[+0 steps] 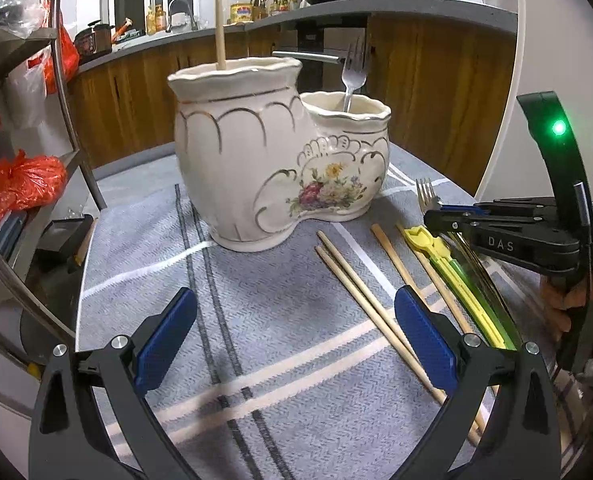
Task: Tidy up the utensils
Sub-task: 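Grasp another wooden chopstick with the left tool while the right tool grasps a silver spoon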
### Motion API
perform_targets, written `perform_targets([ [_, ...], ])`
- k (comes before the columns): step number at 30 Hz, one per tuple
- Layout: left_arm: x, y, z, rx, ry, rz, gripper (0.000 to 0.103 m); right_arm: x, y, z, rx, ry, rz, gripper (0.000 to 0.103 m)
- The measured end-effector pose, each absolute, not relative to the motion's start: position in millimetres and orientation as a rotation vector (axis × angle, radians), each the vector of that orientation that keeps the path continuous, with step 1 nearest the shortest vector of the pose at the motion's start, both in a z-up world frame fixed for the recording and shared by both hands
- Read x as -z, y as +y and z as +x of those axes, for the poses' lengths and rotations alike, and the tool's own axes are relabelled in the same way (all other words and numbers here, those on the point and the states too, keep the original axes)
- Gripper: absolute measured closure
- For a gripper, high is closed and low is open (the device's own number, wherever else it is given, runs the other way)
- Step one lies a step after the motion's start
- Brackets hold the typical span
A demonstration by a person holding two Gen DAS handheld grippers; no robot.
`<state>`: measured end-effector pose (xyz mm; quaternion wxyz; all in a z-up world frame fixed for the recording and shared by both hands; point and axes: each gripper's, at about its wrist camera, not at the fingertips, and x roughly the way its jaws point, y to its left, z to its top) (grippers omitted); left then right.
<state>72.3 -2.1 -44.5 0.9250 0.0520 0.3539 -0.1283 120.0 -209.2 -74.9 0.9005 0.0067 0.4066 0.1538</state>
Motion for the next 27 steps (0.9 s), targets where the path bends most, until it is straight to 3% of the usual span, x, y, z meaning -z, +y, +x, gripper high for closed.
perform_targets([
  [6,51,-18,76,0.224,0.793,0.108,0.007,60,-219,109,-0.331,0.776,0.041,0.096],
  [12,62,-29,79,0.130,0.872,0.137,0.021,45,-228,98,-0.345,0.716,0.056,0.096],
  [22,61,-42,82,0.049,0.902,0.137,0.022,32,-238,81,-0.369,0.658,0.081,0.096],
  [26,61,-43,84,0.069,0.927,0.116,0.039,29,-240,76,-0.385,0.635,0.085,0.096],
  [27,61,-45,86,0.082,0.933,0.116,0.053,27,-240,74,-0.391,0.627,0.088,0.097],
])
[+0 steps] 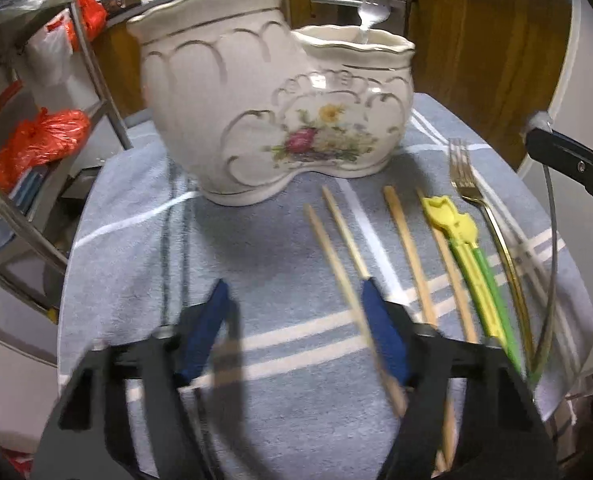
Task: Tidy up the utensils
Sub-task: 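Grasp another wooden chopstick with the left tool while the right tool grasps a silver spoon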
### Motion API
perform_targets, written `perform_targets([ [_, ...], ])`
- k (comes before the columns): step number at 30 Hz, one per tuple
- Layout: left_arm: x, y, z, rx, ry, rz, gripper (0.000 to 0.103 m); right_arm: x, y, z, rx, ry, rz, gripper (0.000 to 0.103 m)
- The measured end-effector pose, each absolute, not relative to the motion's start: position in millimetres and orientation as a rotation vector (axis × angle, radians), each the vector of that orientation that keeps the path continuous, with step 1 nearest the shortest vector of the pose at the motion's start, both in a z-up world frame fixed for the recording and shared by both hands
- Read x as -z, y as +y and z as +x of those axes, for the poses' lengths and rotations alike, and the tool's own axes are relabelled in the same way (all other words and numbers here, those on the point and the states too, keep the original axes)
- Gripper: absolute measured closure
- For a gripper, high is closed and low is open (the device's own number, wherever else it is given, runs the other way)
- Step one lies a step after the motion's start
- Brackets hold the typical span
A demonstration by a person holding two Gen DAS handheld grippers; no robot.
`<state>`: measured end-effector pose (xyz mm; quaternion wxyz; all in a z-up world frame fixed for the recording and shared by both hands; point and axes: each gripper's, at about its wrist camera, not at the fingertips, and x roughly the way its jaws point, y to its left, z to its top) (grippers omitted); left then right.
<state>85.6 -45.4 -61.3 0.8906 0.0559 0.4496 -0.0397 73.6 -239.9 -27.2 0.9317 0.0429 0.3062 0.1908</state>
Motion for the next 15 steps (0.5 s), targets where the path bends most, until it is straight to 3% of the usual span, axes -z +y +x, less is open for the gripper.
perform_targets([
  [3,59,-51,89,0.107,0.936,0.128,0.078,22,-239,69,-0.411,0.599,0.091,0.097],
  [7,59,-48,94,0.113,0.944,0.113,0.094,13,-239,63,-0.435,0.564,0.096,0.098],
  [15,51,-21,88,0.166,0.909,0.082,0.099,-8,-237,48,-0.460,0.489,0.101,0.099],
])
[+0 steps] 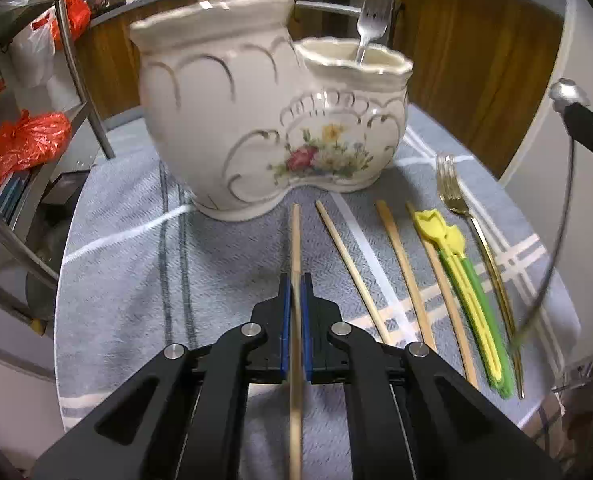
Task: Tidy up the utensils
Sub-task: 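Grasp another wooden chopstick with the left tool while the right tool grasps a silver spoon, then lower the chopstick into the tall compartment with left while right drops spoon into small compartment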
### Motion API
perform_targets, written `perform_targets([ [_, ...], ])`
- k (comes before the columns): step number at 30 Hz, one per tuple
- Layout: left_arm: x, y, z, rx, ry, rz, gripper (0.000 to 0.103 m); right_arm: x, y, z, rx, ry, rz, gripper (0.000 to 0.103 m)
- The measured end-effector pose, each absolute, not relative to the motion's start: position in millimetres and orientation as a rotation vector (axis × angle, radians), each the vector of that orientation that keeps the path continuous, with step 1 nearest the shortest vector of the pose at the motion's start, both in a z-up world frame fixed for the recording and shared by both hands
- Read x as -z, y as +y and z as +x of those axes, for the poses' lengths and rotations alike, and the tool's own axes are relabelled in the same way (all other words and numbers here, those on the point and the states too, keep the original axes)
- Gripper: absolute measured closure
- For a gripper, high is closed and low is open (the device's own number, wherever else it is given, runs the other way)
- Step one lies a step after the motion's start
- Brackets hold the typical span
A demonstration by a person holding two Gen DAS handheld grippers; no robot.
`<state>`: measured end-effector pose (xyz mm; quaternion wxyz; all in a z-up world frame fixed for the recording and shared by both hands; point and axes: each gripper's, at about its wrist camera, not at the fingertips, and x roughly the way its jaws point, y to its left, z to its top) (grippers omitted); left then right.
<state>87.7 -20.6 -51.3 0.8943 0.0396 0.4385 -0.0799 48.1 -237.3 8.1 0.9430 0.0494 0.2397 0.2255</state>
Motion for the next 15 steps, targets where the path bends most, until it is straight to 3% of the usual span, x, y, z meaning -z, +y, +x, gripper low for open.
perform_targets([
  [15,19,3,50,0.308,0.630,0.110,0.098,-33,-222,37,-0.479,0.428,0.095,0.100],
])
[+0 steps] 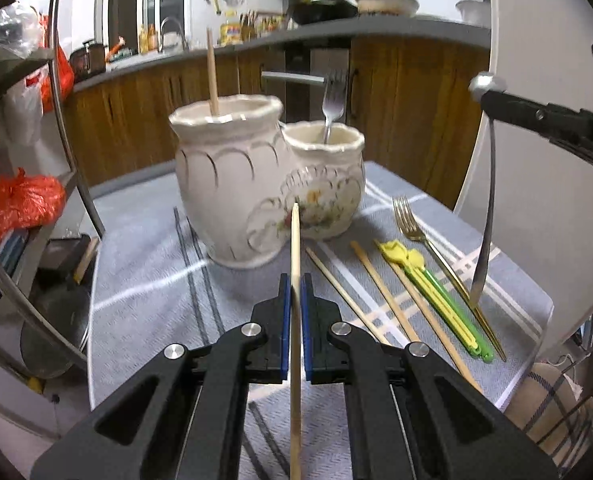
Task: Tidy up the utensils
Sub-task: 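Lower the chopstick into the tall compartment with left while right drops spoon into small compartment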
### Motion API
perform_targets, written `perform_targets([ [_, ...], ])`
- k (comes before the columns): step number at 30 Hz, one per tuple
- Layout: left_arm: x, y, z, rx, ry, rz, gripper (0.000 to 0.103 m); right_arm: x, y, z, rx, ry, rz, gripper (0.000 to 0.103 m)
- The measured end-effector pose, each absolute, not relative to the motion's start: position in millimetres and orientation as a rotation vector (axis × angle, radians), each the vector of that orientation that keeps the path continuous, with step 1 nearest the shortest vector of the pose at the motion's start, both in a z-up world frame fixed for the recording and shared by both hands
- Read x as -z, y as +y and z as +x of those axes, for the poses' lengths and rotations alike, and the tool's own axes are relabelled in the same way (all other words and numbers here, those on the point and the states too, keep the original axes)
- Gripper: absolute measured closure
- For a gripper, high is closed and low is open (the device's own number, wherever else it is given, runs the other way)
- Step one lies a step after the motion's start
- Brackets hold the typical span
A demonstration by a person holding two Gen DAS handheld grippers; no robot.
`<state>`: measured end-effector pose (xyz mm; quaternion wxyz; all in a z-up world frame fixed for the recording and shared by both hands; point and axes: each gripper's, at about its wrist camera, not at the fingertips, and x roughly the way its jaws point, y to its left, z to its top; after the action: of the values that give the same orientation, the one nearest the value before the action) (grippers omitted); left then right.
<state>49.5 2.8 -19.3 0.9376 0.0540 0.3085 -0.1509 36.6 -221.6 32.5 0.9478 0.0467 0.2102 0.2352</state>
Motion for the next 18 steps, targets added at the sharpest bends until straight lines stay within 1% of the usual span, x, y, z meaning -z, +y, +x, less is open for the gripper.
perform_targets([
  [4,8,9,47,0.326,0.581,0.088,0.099,-38,-218,41,-0.487,0.429,0.100,0.100],
  [9,-25,23,46,0.358,0.482,0.036,0.098,-56,-212,54,-0.489,0.397,0.107,0.100],
  [15,-78,43,73,0.360,0.336,-0.055,0.098,-88,-202,74,-0.486,0.315,0.121,0.100],
  [18,-99,58,99,0.342,0.258,-0.167,0.099,-101,-198,86,-0.484,0.278,0.129,0.100],
])
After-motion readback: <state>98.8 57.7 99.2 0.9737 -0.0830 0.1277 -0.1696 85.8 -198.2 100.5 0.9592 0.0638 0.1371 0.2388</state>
